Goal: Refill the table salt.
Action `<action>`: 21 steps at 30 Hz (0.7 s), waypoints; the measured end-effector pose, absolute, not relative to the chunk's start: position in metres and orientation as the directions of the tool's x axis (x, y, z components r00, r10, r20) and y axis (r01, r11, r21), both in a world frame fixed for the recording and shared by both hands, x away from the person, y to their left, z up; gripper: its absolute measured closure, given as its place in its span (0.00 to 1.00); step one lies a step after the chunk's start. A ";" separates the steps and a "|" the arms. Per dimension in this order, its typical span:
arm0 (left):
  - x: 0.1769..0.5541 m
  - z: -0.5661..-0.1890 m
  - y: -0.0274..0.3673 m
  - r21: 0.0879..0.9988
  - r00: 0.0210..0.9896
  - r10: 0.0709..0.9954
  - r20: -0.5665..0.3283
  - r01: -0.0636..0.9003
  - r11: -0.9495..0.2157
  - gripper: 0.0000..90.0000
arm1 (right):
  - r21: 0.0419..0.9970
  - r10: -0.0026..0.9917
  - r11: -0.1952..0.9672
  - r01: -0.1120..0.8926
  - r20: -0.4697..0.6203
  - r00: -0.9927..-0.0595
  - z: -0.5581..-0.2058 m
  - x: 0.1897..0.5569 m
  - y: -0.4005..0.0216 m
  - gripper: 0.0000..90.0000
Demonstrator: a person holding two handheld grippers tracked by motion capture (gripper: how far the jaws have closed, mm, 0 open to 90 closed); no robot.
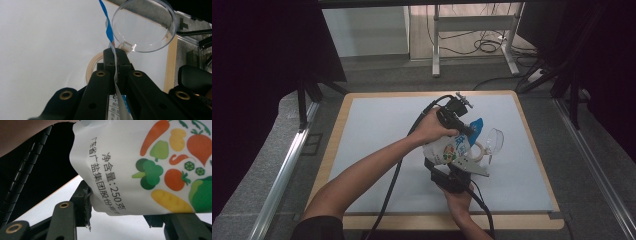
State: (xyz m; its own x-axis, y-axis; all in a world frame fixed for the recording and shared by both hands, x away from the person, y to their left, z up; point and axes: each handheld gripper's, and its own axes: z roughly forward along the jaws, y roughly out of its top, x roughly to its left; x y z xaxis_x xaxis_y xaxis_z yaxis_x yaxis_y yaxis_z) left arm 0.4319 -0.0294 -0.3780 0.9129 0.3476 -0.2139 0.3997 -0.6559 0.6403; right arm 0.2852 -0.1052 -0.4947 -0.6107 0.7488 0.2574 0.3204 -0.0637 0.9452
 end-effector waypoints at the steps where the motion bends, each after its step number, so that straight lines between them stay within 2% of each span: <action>1: 0.432 -0.378 -0.030 0.640 0.913 0.347 -0.214 0.399 -0.657 1.00 | 0.945 0.749 -0.064 0.320 0.258 -0.610 -0.495 0.285 -0.105 0.54; 21: 0.434 -0.381 -0.031 0.635 0.909 0.351 -0.225 0.410 -0.655 1.00 | 0.941 0.750 -0.076 0.330 0.272 -0.602 -0.497 0.287 -0.105 0.54</action>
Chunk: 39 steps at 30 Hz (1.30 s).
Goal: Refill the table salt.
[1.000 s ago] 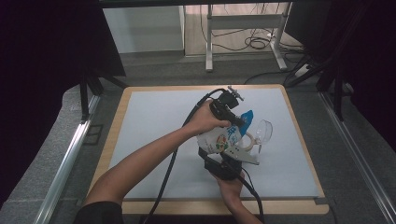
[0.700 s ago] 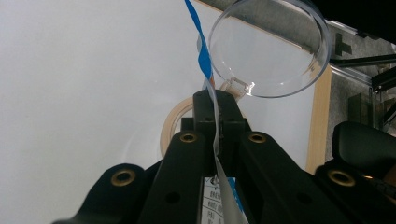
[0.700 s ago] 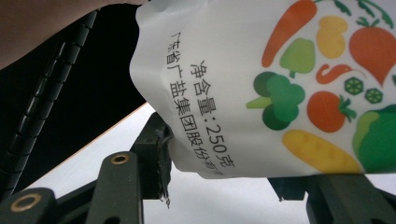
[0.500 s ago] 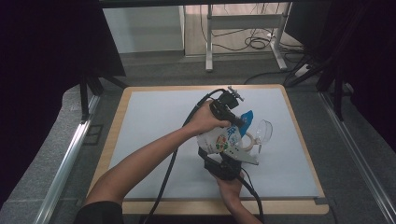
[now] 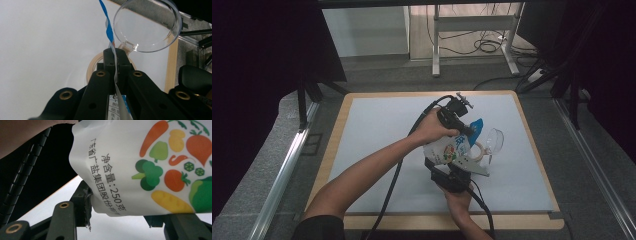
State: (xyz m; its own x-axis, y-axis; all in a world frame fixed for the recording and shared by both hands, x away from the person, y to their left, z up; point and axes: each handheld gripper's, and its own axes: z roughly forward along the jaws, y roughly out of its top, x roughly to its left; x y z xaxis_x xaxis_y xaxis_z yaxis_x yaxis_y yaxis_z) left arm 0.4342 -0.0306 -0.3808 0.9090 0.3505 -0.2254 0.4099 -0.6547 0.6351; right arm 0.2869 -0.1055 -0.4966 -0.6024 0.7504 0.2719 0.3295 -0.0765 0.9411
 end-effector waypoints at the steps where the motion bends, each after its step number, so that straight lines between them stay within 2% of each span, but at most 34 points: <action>1: 0.434 -0.381 -0.031 0.635 0.909 0.351 -0.225 0.410 -0.655 1.00 | 0.941 0.750 -0.076 0.330 0.272 -0.602 -0.497 0.287 -0.105 0.54; 39: 0.434 -0.381 -0.032 0.627 0.908 0.349 -0.231 0.413 -0.661 1.00 | 0.936 0.746 -0.087 0.342 0.289 -0.600 -0.495 0.286 -0.106 0.54</action>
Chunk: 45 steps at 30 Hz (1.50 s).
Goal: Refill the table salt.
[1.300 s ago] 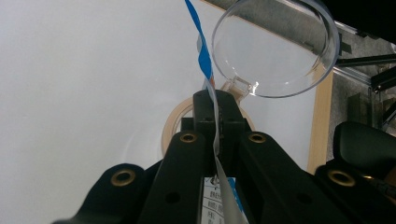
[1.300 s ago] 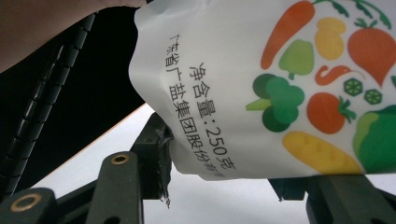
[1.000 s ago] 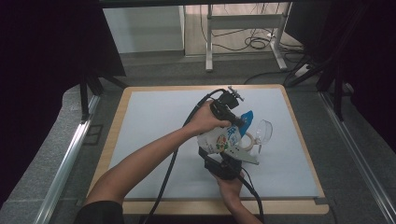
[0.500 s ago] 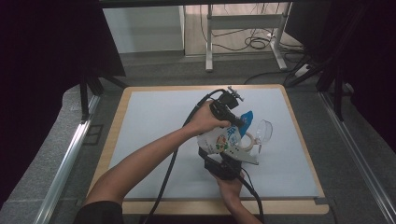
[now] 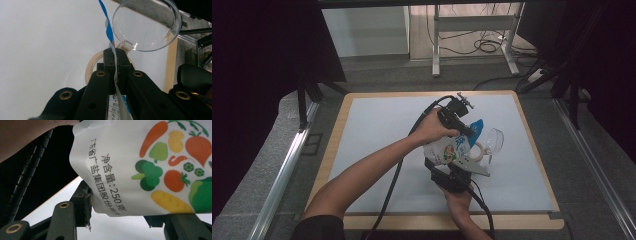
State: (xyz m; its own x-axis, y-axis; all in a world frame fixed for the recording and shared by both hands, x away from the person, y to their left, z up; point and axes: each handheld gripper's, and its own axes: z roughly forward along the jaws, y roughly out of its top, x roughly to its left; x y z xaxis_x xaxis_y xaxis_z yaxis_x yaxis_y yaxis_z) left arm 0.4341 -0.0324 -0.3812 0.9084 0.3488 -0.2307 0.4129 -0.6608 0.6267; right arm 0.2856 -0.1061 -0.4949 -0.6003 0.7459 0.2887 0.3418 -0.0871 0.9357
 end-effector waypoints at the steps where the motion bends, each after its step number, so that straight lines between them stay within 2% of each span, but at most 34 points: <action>1: 0.434 -0.381 -0.032 0.627 0.908 0.349 -0.231 0.413 -0.661 1.00 | 0.933 0.744 -0.091 0.347 0.296 -0.600 -0.495 0.286 -0.106 0.54; 45: 0.434 -0.380 -0.036 0.617 0.913 0.345 -0.218 0.402 -0.676 1.00 | 0.944 0.761 -0.071 0.323 0.260 -0.594 -0.495 0.288 -0.106 0.58</action>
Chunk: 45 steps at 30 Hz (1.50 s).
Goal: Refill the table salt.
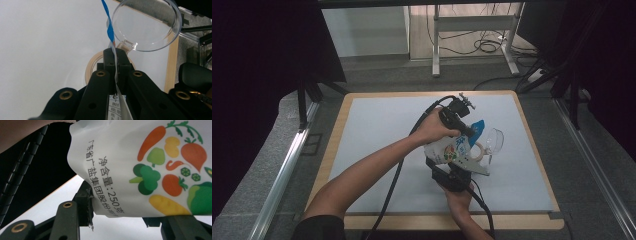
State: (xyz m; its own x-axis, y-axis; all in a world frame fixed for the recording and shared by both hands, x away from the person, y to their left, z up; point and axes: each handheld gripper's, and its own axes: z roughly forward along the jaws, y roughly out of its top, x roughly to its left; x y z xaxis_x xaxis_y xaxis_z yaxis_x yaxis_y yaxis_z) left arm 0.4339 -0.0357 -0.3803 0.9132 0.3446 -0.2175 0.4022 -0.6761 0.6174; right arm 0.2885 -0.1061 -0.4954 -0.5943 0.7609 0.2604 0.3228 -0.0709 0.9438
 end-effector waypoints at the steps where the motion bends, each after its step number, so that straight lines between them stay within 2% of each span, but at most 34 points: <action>1: 0.434 -0.380 -0.036 0.617 0.913 0.345 -0.218 0.403 -0.676 1.00 | 0.943 0.760 -0.073 0.325 0.263 -0.594 -0.495 0.288 -0.106 0.58; 45: 0.434 -0.382 -0.035 0.614 0.915 0.344 -0.212 0.398 -0.681 1.00 | 0.944 0.765 -0.070 0.322 0.259 -0.590 -0.497 0.289 -0.103 0.58</action>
State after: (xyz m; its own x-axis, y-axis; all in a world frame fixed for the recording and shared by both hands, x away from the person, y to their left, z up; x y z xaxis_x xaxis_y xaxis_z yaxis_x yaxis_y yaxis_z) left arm 0.4337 -0.0349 -0.3818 0.9148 0.3441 -0.2117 0.3983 -0.6814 0.6140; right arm 0.2893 -0.1033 -0.4969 -0.5901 0.7648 0.2585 0.3223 -0.0704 0.9440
